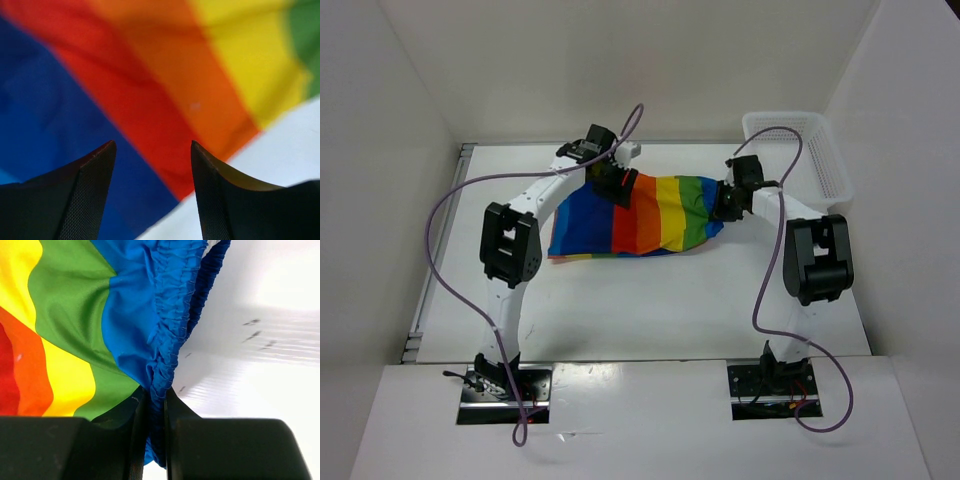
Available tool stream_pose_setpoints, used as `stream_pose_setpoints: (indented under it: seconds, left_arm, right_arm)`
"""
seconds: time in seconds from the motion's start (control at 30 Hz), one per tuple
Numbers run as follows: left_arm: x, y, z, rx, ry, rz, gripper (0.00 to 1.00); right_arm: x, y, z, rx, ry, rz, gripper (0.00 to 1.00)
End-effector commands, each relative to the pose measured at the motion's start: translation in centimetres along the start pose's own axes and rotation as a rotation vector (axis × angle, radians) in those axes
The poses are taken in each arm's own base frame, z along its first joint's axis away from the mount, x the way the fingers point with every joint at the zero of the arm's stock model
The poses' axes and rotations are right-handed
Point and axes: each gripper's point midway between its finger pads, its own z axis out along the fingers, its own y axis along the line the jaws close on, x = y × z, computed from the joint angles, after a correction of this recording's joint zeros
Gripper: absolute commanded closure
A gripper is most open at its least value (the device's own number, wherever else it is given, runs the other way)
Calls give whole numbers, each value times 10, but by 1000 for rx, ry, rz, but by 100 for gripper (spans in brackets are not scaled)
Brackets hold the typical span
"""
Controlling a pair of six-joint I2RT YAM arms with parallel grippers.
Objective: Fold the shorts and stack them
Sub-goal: Fold the shorts
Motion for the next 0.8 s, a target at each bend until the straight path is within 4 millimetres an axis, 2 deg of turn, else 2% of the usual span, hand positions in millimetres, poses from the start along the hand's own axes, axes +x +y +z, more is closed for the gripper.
stream_pose_setpoints:
  seconds: [0.0,0.07,0.13,0.2,0.27,0.37,0.4,0.43,0.5,0.57,0.63,0.7,0.77]
  left_arm:
    - [27,35,31,-126,60,-16,31]
    - [28,50,42,-223,59,0,31]
    - [28,51,53,-273,66,22,31]
    - [32,62,61,-320,79,22,31]
    - [27,66,58,-344,69,24,31]
    - [37,72,45,-327,61,-2,31]
    - [26,68,27,-307,17,-5,30]
    - [26,70,20,-300,9,-14,29]
    - [32,82,1,-309,11,-48,29]
    - [42,98,-7,-320,27,-86,27]
    - [62,108,-3,-327,65,-113,27]
    - [72,115,2,-313,79,-135,27]
    - [74,104,18,-227,77,-139,27]
  right_arm:
    - [-45,3,-36,67,-136,-60,100]
    - [-52,5,-44,74,-148,-70,100]
    - [-62,4,-53,99,-170,-88,100]
    - [-74,4,-66,121,-196,-118,100]
    - [-83,2,-74,153,-209,-134,100]
    - [-86,-5,-81,194,-203,-187,100]
    - [-94,-1,-88,190,-227,-201,100]
    - [-94,-2,-90,194,-218,-223,100]
    - [-99,1,-98,196,-219,-244,100]
    - [-101,-1,-99,206,-186,-296,100]
    - [-105,-8,-105,252,-180,-327,100]
    - [-114,-13,-114,279,-196,-328,100]
    - [-120,-16,-119,303,-208,-351,100]
